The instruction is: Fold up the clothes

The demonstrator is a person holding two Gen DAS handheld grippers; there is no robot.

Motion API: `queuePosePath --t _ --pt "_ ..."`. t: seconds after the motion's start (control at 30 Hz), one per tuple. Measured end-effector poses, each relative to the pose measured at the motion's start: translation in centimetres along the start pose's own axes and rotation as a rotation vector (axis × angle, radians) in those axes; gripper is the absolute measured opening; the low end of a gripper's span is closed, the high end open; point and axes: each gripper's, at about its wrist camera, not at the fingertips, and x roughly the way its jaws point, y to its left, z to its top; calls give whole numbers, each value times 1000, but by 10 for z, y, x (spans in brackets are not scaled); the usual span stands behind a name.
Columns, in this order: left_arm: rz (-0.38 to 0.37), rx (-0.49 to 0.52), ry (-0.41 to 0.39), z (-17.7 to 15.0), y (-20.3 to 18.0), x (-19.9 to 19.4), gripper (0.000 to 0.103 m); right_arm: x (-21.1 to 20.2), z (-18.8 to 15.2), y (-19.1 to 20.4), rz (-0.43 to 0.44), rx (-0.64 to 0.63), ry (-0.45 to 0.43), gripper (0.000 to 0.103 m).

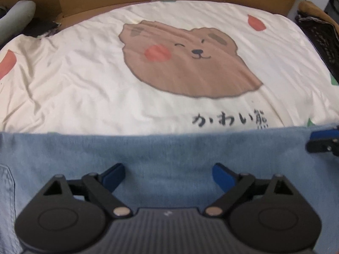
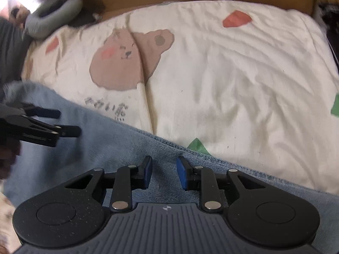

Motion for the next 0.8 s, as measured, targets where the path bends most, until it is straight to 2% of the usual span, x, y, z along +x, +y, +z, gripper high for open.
queuePosePath --t 0.03,0.1,0.2,0.3,0.5,0.8 --pt "-13 -14 -8 4 3 -4 75 -5 0 -5 7 23 -10 33" --pt "-41 -45 -26 10 9 -15 73 -17 -3 -13 -2 58 -33 33" --pt "-30 -52 -54 12 14 -32 73 -33 -7 -27 -14 98 -57 33" --pt "-33 -80 -37 7 23 -44 73 -52 -6 -45 -37 140 -88 33" --pt "0 -134 -7 -18 41 -74 73 -102 -4 -92 -86 254 -167 34" --pt "58 -230 45 -71 60 -132 73 -182 21 -150 -194 294 -220 34"
